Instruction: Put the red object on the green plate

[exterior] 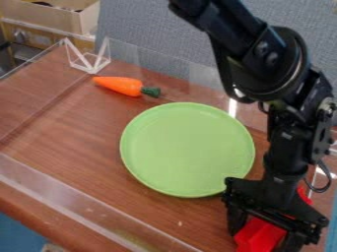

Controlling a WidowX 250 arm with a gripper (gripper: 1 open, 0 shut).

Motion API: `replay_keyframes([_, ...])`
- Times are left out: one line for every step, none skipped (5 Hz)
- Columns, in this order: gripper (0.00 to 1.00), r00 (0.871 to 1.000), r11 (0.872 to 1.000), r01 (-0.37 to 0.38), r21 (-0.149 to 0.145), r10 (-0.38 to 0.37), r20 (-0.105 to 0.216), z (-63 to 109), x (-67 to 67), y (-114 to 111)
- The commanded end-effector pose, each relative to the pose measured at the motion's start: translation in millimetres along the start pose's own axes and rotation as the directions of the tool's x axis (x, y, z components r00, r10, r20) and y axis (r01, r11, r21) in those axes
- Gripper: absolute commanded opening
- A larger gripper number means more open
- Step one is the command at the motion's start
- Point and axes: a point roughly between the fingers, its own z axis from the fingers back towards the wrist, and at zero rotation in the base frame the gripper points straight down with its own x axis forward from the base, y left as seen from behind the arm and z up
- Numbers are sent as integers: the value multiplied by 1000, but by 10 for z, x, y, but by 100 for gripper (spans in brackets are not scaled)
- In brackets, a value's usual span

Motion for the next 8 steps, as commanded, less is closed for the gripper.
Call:
replay_keyframes([100, 978, 978, 209, -20, -209, -19, -83, -245, -375])
replay_keyframes([0, 977, 977, 213, -23, -213, -12, 62, -291, -416])
replay_keyframes([0, 981, 981, 193, -29, -192, 34, 362, -228, -417])
replay_keyframes([0, 982, 984, 176, -36, -172, 79, 644, -175, -415])
replay_keyframes([0, 978, 984, 170, -51, -163, 127, 857, -243, -197])
replay_keyframes([0, 978, 990, 123, -67, -109, 179, 1095, -316, 232])
replay_keyframes([0, 975, 995, 50, -89, -29, 222, 1330, -397, 570])
replay_keyframes([0, 969, 993, -50, -103, 73, 235, 1359, -366, 825])
